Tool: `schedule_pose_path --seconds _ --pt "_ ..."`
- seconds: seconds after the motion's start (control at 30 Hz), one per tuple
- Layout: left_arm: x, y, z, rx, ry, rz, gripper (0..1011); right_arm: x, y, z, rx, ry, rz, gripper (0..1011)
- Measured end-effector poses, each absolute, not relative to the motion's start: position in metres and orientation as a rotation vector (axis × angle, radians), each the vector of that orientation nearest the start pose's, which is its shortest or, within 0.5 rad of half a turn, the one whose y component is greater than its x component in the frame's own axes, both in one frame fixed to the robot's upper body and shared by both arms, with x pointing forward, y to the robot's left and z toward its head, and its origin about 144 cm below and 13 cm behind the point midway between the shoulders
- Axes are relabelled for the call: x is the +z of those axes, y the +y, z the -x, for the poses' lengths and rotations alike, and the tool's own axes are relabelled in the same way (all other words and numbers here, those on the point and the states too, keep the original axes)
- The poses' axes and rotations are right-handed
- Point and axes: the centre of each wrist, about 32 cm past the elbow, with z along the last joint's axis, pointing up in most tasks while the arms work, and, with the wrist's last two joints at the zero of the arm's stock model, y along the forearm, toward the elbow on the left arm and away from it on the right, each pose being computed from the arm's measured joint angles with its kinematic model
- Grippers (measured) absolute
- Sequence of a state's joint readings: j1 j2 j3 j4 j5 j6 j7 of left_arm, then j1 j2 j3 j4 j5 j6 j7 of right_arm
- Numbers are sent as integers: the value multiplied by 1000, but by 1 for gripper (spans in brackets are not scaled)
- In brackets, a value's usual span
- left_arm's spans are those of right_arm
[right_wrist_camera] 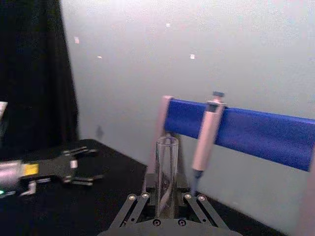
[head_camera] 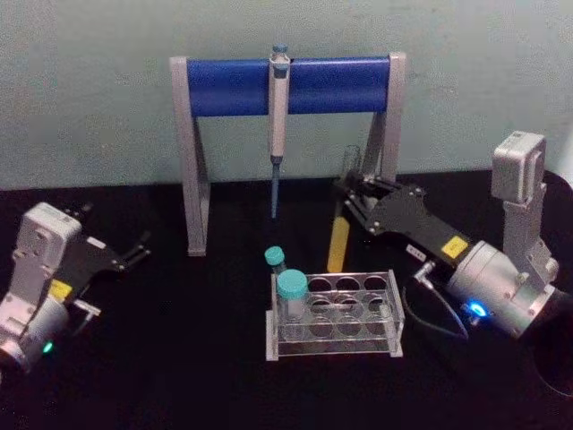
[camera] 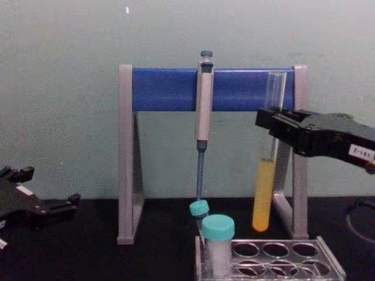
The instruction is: Pick up the test tube from the test tube rack, shake it, then place it back into the test tube rack.
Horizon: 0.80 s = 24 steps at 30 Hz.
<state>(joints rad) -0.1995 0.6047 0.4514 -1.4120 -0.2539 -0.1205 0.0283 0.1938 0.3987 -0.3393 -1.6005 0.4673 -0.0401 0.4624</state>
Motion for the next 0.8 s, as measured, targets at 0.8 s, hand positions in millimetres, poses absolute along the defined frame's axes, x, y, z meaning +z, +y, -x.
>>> schedule_pose_path --seconds 0.8 --pt "1140 310 -489 1248 -285 -304 1001 1191 -247 -484 -605 -58 -83 233"
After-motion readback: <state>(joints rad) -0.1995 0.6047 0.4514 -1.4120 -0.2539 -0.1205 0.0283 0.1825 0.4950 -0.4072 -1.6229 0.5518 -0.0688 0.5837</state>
